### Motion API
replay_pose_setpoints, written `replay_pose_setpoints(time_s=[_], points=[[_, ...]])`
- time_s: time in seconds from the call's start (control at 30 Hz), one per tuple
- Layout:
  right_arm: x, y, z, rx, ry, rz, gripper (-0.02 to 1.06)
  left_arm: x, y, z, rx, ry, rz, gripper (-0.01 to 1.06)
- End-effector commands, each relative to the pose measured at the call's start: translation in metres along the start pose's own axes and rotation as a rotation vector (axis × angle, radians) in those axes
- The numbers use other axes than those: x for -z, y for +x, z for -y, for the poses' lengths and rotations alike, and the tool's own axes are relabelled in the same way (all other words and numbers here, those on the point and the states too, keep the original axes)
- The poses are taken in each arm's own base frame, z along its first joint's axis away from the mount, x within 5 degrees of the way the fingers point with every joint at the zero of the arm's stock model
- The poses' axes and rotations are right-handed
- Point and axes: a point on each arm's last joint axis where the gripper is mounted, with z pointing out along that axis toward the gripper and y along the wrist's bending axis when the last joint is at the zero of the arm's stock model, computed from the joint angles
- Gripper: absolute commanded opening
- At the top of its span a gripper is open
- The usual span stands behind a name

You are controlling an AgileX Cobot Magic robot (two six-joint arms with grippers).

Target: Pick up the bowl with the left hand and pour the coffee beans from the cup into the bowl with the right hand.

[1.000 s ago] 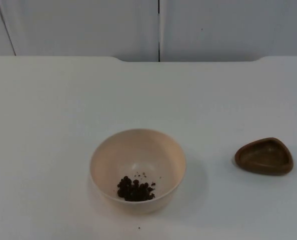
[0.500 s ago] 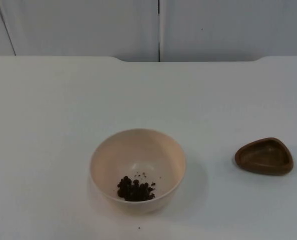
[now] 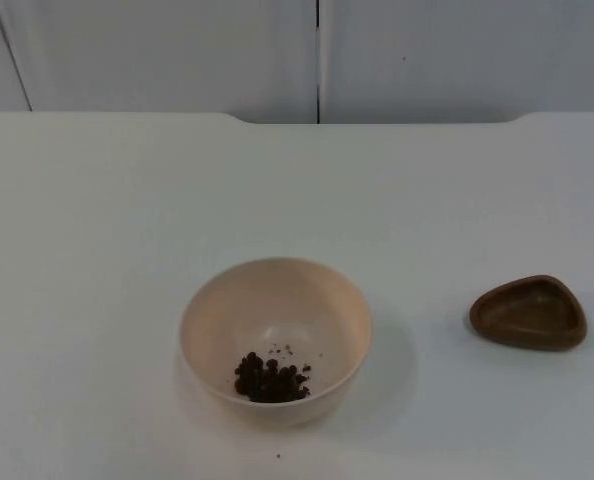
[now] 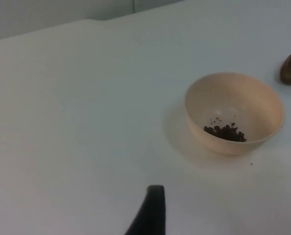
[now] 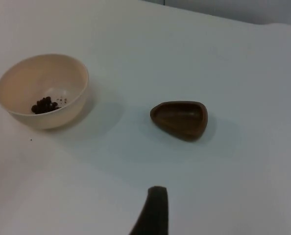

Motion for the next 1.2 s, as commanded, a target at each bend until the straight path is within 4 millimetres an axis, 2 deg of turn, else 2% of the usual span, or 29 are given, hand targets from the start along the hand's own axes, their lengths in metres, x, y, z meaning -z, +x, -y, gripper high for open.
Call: replay_pose_setpoints(time_s=[0.0, 0.1, 0.4, 0.47, 0.5, 0.53, 0.57, 1.17], points=[[0.0002, -0.0009, 0.0004, -0.003, 0.007, 0.014, 0.73, -0.0004, 0.0015, -0.0005, 0.004, -0.003, -0.002, 0.8], [0.0002, -0.0007, 0.0025, -0.023, 0.029, 0.012, 0.74, -0.0004, 0.0015, -0.0005, 0.004, -0.003, -0.002, 0.8], [-0.0002, -0.0002, 0.0041, -0.039, 0.047, 0.01, 0.95, -0.0004, 0.0015, -0.0005, 0.002, -0.003, -0.002, 0.81], [-0.0002, -0.0002, 0.0039, -0.038, 0.045, 0.01, 1.0, -0.0004, 0.0015, -0.0005, 0.002, -0.003, -0.002, 0.94], [-0.0002, -0.0002, 0.0039, -0.038, 0.045, 0.01, 1.0, -0.0004, 0.0015, -0.0005, 0.002, -0.003, -0.002, 0.94], [-0.0002, -0.0002, 0.0039, -0.038, 0.045, 0.01, 1.02, -0.0004, 0.0015, -0.0006, 0.001, -0.004, -0.002, 1.02], [-0.0002, -0.0002, 0.0039, -0.038, 0.045, 0.01, 1.04, -0.0004, 0.0015, -0.0006, 0.001, -0.004, -0.002, 1.05], [-0.0002, -0.0003, 0.0041, -0.035, 0.047, 0.011, 1.05, -0.0004, 0.0015, -0.0006, 0.001, -0.004, -0.002, 1.05]])
